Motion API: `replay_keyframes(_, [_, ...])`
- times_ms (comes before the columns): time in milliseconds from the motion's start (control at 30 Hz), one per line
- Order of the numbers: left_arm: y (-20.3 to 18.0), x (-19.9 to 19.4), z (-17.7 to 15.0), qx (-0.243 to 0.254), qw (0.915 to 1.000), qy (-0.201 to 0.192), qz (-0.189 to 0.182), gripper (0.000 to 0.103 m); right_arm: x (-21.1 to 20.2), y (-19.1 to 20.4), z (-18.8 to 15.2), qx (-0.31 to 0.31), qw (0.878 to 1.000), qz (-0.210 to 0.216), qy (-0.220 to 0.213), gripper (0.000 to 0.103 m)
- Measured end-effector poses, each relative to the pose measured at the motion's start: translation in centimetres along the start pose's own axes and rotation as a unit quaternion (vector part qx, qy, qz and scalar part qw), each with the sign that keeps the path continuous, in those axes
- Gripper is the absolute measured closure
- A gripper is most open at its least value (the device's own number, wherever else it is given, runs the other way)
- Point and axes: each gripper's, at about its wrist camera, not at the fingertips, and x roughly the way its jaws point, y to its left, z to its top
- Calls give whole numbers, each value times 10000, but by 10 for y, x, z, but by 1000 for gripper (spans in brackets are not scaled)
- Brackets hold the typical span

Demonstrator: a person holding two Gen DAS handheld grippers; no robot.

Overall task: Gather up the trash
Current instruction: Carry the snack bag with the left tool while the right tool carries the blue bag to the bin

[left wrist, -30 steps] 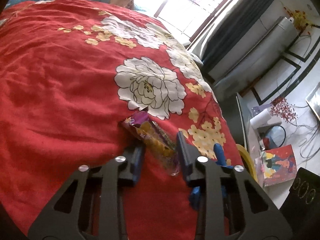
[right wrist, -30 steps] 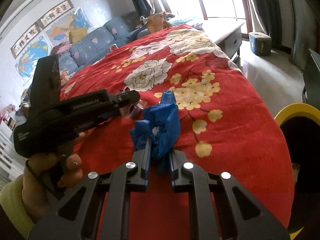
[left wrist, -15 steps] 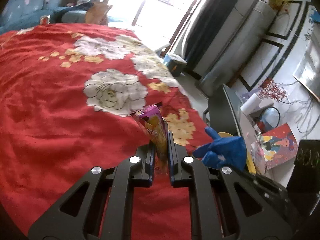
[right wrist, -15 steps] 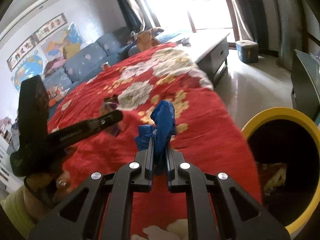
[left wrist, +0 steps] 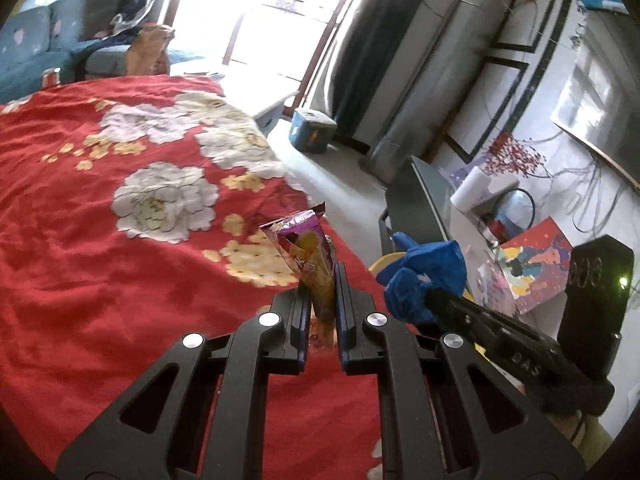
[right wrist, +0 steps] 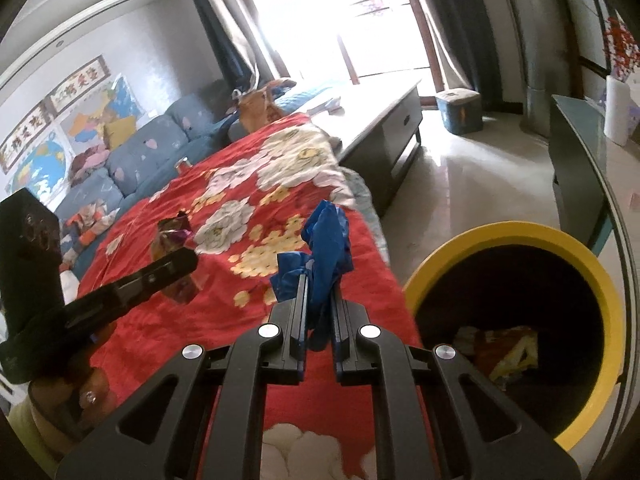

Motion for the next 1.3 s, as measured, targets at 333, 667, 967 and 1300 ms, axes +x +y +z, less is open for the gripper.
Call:
replay_keyframes(333, [-38, 2, -6, 378, 9990, 119, -224, 97, -24, -30, 5, 219, 9992, -256, -227, 94])
replay_keyframes(667, [-74, 13, -17, 779, 9958, 290, -388, 97, -43, -58, 6, 456, 9973, -441, -371, 94])
replay_keyframes(967, [-101, 24, -28, 1052, 9919, 455, -552, 96, -56, -89, 5, 772, 9942, -596, -454, 94])
replay_keyframes(1300, [-130, 41, -38, 1438, 9851, 643, -690, 96, -61, -126, -4, 1107, 9899, -786, -397, 94])
